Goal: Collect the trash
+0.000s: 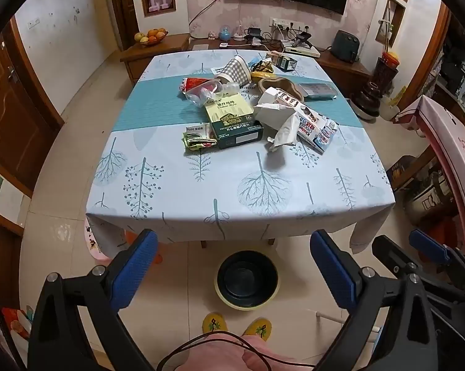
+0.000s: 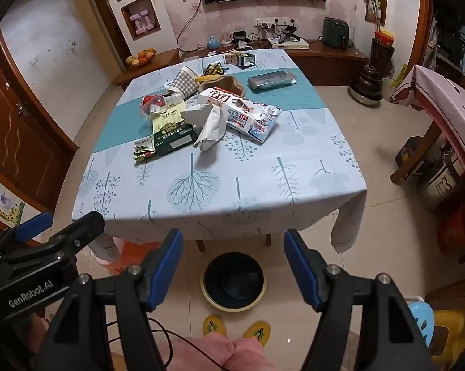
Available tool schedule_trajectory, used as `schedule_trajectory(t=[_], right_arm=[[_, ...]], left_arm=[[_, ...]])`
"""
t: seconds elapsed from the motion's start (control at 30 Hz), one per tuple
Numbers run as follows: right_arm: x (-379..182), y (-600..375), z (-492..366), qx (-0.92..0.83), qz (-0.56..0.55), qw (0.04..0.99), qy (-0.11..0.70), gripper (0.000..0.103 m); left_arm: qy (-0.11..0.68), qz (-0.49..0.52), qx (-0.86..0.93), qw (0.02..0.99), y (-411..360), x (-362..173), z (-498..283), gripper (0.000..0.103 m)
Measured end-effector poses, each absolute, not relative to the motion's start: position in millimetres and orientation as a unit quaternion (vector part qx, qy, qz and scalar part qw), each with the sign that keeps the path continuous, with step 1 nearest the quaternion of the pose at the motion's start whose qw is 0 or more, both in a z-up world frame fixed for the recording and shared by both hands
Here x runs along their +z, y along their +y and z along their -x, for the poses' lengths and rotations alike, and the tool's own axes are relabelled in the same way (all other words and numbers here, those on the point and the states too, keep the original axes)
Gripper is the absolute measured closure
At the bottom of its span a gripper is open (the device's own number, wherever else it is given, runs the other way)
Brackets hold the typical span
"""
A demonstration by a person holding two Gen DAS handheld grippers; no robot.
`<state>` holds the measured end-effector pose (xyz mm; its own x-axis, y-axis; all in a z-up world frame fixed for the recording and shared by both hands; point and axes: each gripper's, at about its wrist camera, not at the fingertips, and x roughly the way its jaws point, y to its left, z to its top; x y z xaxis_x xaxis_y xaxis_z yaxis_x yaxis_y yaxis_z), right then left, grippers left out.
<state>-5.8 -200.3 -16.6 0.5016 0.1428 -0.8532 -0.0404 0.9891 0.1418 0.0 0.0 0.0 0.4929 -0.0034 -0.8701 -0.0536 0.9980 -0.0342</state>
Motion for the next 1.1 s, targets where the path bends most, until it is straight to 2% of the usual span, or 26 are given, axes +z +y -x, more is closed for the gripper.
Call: schedule_trajectory(t=[1.1], right_arm=[[-20,-211,6,0.053,-0.046,0.865,0.497,0.035]], left_arm=[[0.508,0.031,0.025,0.861,-6,-2,3,0.005]])
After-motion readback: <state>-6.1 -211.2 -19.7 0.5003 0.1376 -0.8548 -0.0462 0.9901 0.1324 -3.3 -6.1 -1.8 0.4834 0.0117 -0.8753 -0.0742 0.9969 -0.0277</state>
